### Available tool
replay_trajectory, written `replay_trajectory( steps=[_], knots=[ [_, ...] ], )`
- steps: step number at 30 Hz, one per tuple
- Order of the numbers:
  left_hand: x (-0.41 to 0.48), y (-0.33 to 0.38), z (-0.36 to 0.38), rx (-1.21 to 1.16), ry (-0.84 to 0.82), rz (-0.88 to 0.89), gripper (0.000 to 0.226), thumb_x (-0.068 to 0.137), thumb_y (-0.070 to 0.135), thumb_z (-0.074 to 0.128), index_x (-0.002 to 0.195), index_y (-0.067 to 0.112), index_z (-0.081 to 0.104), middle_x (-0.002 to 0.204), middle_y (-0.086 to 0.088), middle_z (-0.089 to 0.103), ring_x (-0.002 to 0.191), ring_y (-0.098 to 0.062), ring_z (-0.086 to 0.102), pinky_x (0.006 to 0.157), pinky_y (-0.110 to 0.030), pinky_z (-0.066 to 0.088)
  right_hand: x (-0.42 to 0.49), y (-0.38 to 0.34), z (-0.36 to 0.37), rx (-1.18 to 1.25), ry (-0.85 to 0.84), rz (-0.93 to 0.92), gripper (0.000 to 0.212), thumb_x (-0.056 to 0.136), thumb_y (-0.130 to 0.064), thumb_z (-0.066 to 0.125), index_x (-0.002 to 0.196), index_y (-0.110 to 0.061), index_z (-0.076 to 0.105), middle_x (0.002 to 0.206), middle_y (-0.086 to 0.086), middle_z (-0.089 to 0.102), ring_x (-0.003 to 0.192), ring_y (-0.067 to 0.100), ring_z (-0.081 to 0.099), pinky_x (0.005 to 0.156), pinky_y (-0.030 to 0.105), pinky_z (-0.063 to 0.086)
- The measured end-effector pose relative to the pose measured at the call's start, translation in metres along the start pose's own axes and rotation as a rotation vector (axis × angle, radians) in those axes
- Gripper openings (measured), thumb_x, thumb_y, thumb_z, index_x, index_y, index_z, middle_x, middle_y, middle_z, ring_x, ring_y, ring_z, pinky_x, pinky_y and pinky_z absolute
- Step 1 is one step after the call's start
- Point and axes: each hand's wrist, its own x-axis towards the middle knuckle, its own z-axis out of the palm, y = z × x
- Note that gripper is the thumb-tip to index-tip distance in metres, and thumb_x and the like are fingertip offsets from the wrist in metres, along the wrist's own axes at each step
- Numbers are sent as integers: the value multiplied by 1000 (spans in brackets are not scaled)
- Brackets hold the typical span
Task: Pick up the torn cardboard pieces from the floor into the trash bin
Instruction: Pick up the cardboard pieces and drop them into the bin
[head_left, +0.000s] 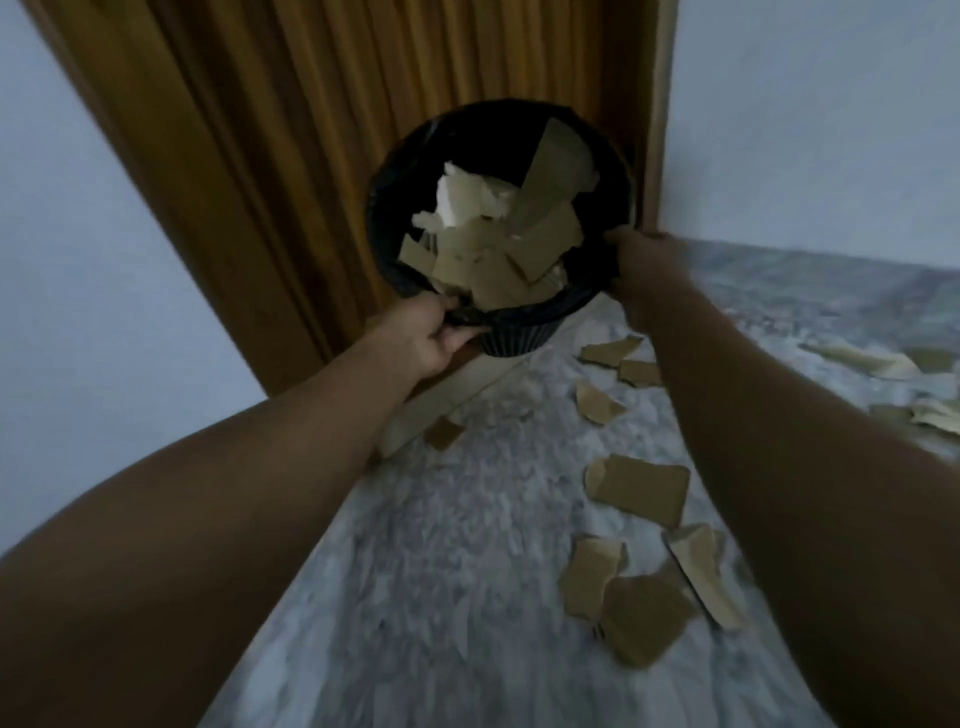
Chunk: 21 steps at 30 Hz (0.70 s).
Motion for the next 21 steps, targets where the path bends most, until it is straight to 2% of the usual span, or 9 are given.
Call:
replay_trajectory(
  steps=[2, 3, 5, 7, 8, 14, 16, 18, 21],
  knots=[
    [13, -10, 24, 65, 57, 6, 38, 104, 1, 34, 142, 0, 41, 146, -20, 45, 131, -38, 48, 101, -47, 47, 8, 21, -9, 84, 36, -11, 14, 84, -10, 65, 97, -15, 66, 89, 2, 66, 91, 23, 66, 78, 31, 58],
    [19, -13, 33, 105, 73, 18, 41, 104, 1, 35, 144, 1, 40, 147, -20, 44, 131, -39, 47, 99, -47, 48, 14, 31, -9, 99, 34, -8, 17, 86, -7, 64, 101, -15, 63, 90, -1, 65, 90, 23, 63, 80, 32, 58],
    [35, -19, 41, 161, 107, 47, 41, 103, 0, 36, 144, 2, 40, 147, -19, 43, 131, -39, 45, 99, -49, 47, 22, 54, -8, 53, -44, 31, 42, 88, -5, 61, 127, -18, 54, 108, 1, 62, 99, 27, 60, 87, 46, 58],
    [60, -28, 41, 214, 134, 25, 38, 103, -1, 37, 141, 0, 41, 144, -19, 44, 131, -40, 45, 101, -49, 45, 36, 75, -10, 28, -93, 58, 58, 90, -3, 61, 140, -29, 45, 121, 0, 57, 104, 31, 58, 79, 52, 60],
    [74, -34, 37, 225, 137, 9, 37, 103, 0, 37, 140, -1, 42, 143, -20, 45, 131, -40, 45, 101, -50, 45, 43, 86, -10, 35, -82, 55, 59, 90, -3, 61, 140, -30, 45, 121, -1, 56, 105, 31, 58, 75, 51, 61],
    [136, -64, -7, 177, 145, -116, 35, 103, 2, 41, 136, 3, 49, 137, -18, 53, 125, -40, 52, 73, -49, 54, 63, 144, -3, -55, -65, -19, 43, 88, -1, 64, 123, -23, 52, 105, -9, 62, 101, 25, 63, 83, 52, 59],
    [150, -63, -19, 217, 121, -140, 28, 100, 3, 46, 127, 3, 53, 130, -22, 58, 109, -40, 61, 63, -46, 58, 73, 151, -2, -12, -109, 56, 55, 90, 2, 64, 135, -24, 46, 123, -6, 60, 112, 29, 61, 77, 45, 62],
    [163, -57, -26, 350, 128, -139, 24, 98, 9, 52, 122, 3, 56, 115, -21, 65, 85, -33, 70, 59, -42, 61, 83, 153, 4, -2, -129, 111, 77, 91, 2, 64, 151, -28, 27, 150, -1, 43, 128, 33, 52, 74, 44, 62],
    [182, -45, -29, 578, 188, -88, 37, 95, 36, 58, 121, 10, 56, 104, -16, 69, 73, -27, 73, 57, -38, 61, 93, 141, 15, -191, -162, 17, 71, 93, -7, 65, 151, -27, 29, 138, -2, 48, 116, 27, 56, 76, 46, 62]
  ],
)
